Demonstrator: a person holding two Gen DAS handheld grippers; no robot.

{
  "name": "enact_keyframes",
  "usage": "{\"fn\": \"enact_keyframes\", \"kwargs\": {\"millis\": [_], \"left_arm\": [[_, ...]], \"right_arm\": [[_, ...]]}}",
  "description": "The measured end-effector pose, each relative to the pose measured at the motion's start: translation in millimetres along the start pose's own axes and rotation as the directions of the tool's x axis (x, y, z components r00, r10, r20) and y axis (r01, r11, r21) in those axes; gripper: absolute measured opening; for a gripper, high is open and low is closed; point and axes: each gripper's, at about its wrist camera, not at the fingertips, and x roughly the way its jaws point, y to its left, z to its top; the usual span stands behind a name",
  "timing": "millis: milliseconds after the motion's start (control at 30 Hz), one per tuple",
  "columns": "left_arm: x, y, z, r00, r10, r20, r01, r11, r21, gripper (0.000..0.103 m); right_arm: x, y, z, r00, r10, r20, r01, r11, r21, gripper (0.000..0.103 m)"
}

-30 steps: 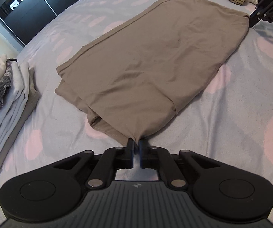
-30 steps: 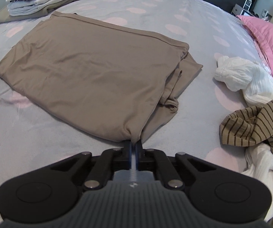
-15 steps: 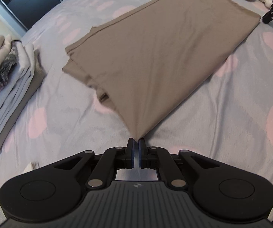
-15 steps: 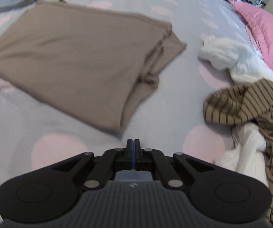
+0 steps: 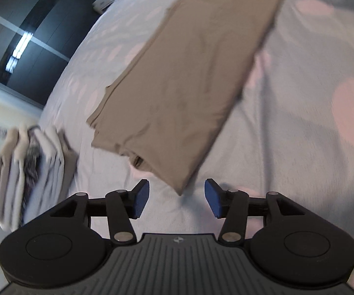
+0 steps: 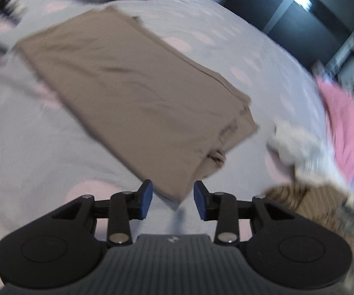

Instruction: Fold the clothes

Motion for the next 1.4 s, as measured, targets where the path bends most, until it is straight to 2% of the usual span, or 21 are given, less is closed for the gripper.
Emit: {"fn": "enact_keyframes", "kwargs": {"millis": [100,200,400,467,633,700,733,767,800,833,933,1067,1200,1400], "left_arm": [[8,-22,0,0.999,0.043,0.003,-0.043,0.991,0.129,0.048],[19,-36,1,0.996,0.089,0.016,-0.091,0.974,0.208,0.048],[34,-35,2,0.989,0.138,0.055,-0.147,0.963,0.227,0.048],[37,-35,4,0.986,0.155,0.067,-0.167,0.958,0.234,0.048],[42,-39,7,0.969,0.221,0.113,-0.244,0.927,0.283,0.047],[42,-36,11,0.973,0.205,0.104,-0.226,0.937,0.266,0.033],[42,-34,13,0.975,0.196,0.099,-0.216,0.942,0.257,0.017],[42,-33,15,0.978,0.188,0.095,-0.206,0.946,0.248,0.008],[42,-31,17,0.980,0.179,0.091,-0.196,0.951,0.239,0.007],[40,-29,18,0.980,0.176,0.096,-0.194,0.955,0.227,0.003],[29,-17,21,0.980,0.167,0.104,-0.181,0.972,0.148,0.002],[14,1,28,0.979,0.171,0.113,-0.181,0.980,0.080,0.002],[-8,11,31,0.983,0.145,0.114,-0.148,0.989,0.024,0.001],[-54,16,15,0.995,0.029,0.100,-0.032,0.999,0.025,0.001]], "right_arm": [[6,22,-2,0.999,-0.037,-0.009,0.035,0.989,-0.146,0.040],[16,39,-10,0.996,-0.092,-0.009,0.085,0.953,-0.291,0.042],[33,64,-22,0.978,-0.200,0.058,0.201,0.833,-0.515,0.043],[38,66,-22,0.972,-0.221,0.075,0.226,0.804,-0.550,0.043],[48,59,-18,0.965,-0.247,0.092,0.255,0.789,-0.559,0.040],[51,56,-17,0.964,-0.249,0.090,0.256,0.787,-0.561,0.028],[53,55,-16,0.965,-0.248,0.085,0.253,0.788,-0.561,0.023],[54,56,-16,0.965,-0.249,0.086,0.253,0.783,-0.568,0.014],[55,57,-17,0.963,-0.255,0.091,0.260,0.775,-0.575,0.008],[56,58,-17,0.960,-0.261,0.097,0.267,0.767,-0.583,0.007],[55,56,-16,0.957,-0.271,0.105,0.282,0.777,-0.563,0.004],[43,48,-9,0.952,-0.282,0.123,0.303,0.797,-0.522,0.004],[20,43,-3,0.955,-0.271,0.120,0.295,0.823,-0.486,0.003],[-28,34,0,0.979,-0.188,0.075,0.201,0.874,-0.443,0.002]]}}
